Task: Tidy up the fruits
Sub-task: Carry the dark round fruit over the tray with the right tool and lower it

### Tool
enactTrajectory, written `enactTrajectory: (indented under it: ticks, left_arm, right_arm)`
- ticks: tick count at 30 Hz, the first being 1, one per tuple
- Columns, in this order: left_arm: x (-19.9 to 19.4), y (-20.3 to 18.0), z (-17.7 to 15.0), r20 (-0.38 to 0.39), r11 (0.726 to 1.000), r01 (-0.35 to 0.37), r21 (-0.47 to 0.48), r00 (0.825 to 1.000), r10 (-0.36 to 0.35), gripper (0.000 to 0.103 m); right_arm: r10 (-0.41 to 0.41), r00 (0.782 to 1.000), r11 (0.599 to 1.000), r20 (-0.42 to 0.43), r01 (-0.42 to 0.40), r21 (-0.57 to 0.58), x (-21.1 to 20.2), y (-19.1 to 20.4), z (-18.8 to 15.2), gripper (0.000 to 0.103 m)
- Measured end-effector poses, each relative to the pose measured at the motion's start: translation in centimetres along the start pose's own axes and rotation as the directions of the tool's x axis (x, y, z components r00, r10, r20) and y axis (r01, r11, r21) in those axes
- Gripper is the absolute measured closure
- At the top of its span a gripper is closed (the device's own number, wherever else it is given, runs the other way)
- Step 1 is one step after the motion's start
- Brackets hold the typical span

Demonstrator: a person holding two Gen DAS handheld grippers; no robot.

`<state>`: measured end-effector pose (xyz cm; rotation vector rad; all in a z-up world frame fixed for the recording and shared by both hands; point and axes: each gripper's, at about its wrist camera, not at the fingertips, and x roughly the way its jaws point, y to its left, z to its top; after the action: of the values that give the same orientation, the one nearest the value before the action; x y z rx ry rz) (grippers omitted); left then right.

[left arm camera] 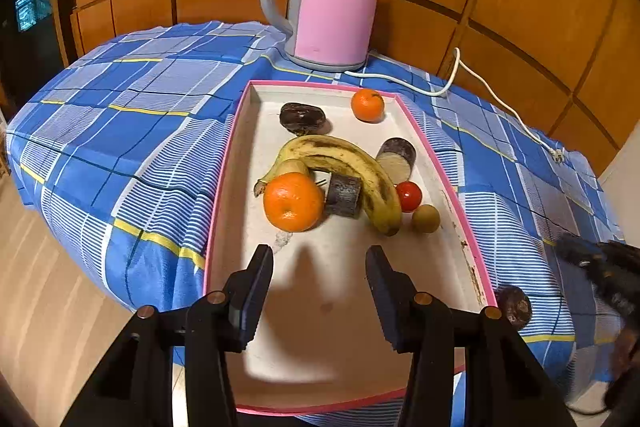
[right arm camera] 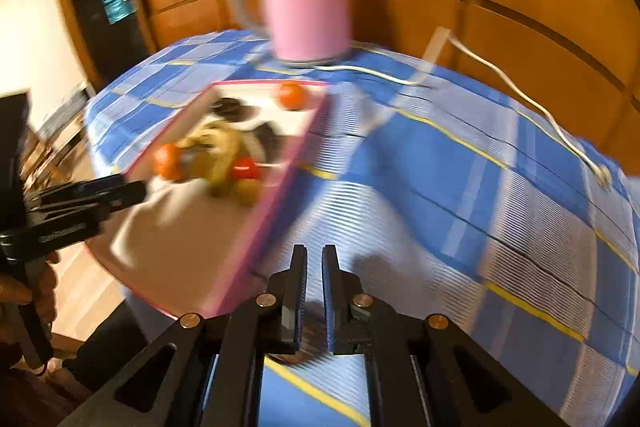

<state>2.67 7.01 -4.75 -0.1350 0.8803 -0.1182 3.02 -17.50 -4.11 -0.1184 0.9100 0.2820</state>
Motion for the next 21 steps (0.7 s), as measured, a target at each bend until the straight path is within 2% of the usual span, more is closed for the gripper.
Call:
enactTrajectory:
  ticks: [1,2,5,7,10,14,16,17,21]
  left_arm:
    - [0.1,-0.1,-0.1,-0.003,1.0,0.006,0.001,1.0,-0.006,0.054]
    - [0.2,-0.2,-0.1,-0.005,1.0,0.008,0.003,1.0,-0.008,0.054]
    - [0.3,-0.2,-0.1,-0.004,1.0,0.012,-0.007,1.0,-0.012,0.054]
    - [0.2,-0.2,0.2,0.002,1.0,0.001,0.004,1.0,-0.001,0.054]
    - [-0.1,0.2,0.3,0.009,1.0,-0.001,-0.009,1.0,0.001,0.054]
    - [0.0,0.2,0.2,0.004,1.0,0.001,-0.004,1.0,-0.001,0.054]
    - [0.1,0.0,0.1,-0.003,1.0,0.002,0.002,1.0,-0.002,0.054]
    - [0.1,-0.1,0.1,-0.002,1.0,0.002,0.006,1.0,-0.002,0.054]
    - [-0.1,-0.4,0.1,0.003,1.0,0.007,0.019,1.0,-0.007,0.05]
  right_arm:
    - [-0.042,0.999,0.999,-0.008,0.042,0.015,-0.7,-1.2,-0.3,0.093]
    - [-0.05,0.999,0.998,-0.013,0.051,0.031,-1.9,-2.5,-0.9,0.091]
    - [-0.017,0.999,0.999,-0.029,0.018,0.034,-5.1,-4.1,-3.5,0.073]
    - [0.033,0.999,0.998,-0.027,-0.032,0.059,-5.4,-3.9,-4.6,0.072]
    - [0.089,0.995,0.995,-0.037,-0.087,0.052,-3.8,-2.2,-4.8,0.065]
    - [0.089,0.994,0.994,-0.065,-0.093,-0.051,-1.3,1.1,-3.8,0.063]
    - [0.097,0.992,0.99,-0.085,-0.105,-0.092,-0.5,2.1,-3.5,0.051]
    - [0.075,0.993,0.989,-0.096,-0.086,-0.122,0.1,2.6,-3.3,0.045]
    - [0.056,0.99,0.981,-0.133,-0.079,-0.174,1.8,3.3,-3.1,0.044]
